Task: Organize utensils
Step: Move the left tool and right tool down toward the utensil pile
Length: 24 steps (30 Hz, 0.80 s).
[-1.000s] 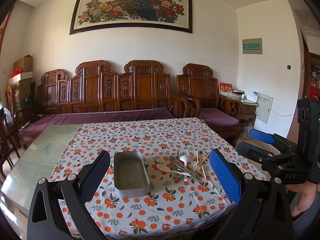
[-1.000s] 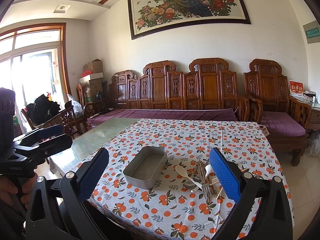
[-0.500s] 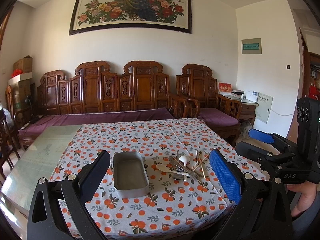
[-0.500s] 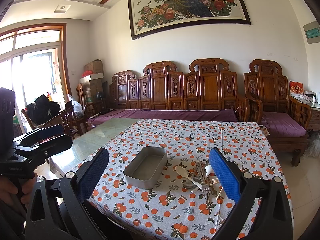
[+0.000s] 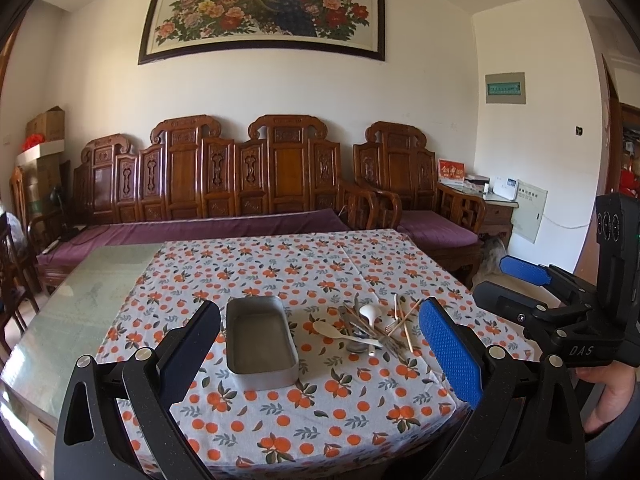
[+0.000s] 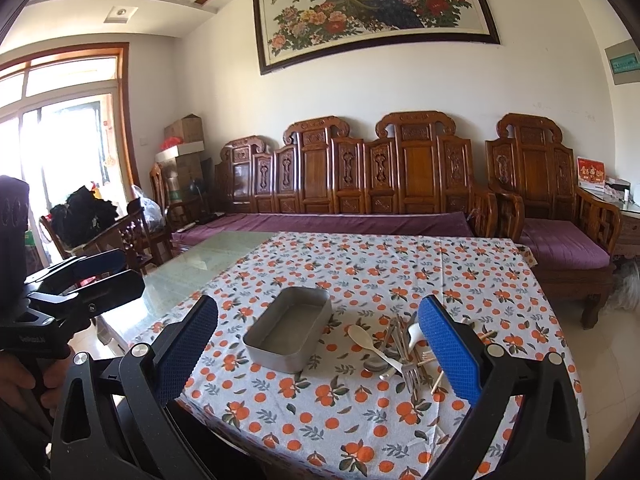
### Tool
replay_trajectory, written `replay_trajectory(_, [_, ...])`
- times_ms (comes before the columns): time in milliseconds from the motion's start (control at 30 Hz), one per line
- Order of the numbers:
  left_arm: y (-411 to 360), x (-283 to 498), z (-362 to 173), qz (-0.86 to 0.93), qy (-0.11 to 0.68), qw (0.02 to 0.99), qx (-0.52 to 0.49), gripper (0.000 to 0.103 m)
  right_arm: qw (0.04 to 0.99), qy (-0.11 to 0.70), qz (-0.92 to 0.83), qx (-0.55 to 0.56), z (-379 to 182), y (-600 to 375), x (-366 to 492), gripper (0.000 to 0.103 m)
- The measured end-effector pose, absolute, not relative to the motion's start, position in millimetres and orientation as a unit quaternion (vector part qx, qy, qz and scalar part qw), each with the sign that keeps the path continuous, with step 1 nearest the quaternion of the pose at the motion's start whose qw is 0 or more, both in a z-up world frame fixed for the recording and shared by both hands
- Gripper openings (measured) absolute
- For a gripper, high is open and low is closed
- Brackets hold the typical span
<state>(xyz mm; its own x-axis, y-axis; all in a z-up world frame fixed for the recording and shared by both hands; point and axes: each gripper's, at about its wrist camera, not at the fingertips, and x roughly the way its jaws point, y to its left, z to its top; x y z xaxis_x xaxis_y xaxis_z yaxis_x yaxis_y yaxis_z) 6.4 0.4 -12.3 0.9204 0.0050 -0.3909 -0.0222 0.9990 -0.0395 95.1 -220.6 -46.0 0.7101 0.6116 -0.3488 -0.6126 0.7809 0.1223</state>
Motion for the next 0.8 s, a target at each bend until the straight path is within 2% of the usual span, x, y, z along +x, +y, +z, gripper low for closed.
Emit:
replay_trajectory(533, [8.9, 62.1, -64.9, 0.000, 0.282, 0.959, -0.036, 0.096, 0.929, 0.247, 0.277, -0.006, -97.3, -226.4, 150.1, 0.100])
replay_trajectory(800, [12.7, 90.2, -75.0, -0.008, 0.299, 0.953, -0.043, 0.096, 0.921, 0.282, 0.269, -0.001, -130.4, -228.1, 196.8, 0.085])
